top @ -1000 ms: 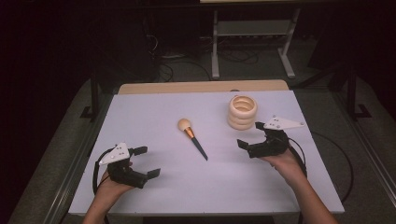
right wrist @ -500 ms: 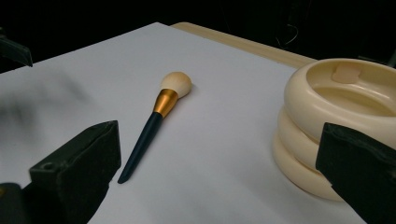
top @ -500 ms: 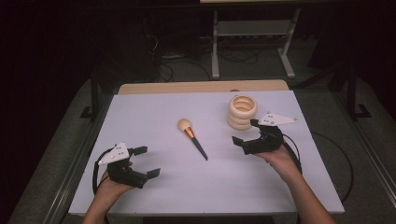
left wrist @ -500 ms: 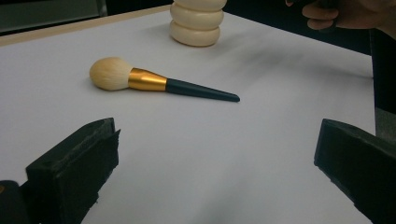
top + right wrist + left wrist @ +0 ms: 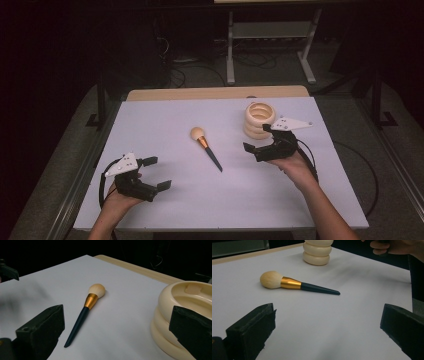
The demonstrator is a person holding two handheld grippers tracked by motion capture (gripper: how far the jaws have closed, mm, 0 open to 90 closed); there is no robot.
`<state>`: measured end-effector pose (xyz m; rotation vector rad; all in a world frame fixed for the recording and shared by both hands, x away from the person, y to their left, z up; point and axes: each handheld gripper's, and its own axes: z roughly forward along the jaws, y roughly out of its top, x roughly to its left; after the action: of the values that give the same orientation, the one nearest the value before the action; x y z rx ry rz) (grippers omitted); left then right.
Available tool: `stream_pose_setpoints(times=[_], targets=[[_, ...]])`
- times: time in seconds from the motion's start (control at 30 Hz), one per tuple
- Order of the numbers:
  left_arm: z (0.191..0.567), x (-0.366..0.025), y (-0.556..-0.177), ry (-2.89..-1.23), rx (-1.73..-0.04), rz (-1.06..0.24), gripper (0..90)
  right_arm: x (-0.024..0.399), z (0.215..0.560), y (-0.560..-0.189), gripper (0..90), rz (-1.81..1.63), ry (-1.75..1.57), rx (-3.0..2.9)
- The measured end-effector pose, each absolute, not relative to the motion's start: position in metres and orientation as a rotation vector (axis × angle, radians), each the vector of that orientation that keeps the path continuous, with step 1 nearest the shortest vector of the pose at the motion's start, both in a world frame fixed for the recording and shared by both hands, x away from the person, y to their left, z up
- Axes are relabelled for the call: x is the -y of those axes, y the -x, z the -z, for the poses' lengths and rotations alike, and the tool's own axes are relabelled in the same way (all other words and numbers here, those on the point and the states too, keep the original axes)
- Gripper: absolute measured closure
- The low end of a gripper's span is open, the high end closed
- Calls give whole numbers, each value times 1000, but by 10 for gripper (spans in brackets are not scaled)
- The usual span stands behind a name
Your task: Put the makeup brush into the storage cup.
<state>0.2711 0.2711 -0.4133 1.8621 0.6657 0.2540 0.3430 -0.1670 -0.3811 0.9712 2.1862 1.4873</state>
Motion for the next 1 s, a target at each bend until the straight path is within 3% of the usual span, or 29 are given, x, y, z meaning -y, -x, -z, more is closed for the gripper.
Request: stream_pose_setpoints(times=[1.0], targets=[[413,-270,-271,-1854,-670,-247,0,135,376,-363,0,-1491,-925,-2220]])
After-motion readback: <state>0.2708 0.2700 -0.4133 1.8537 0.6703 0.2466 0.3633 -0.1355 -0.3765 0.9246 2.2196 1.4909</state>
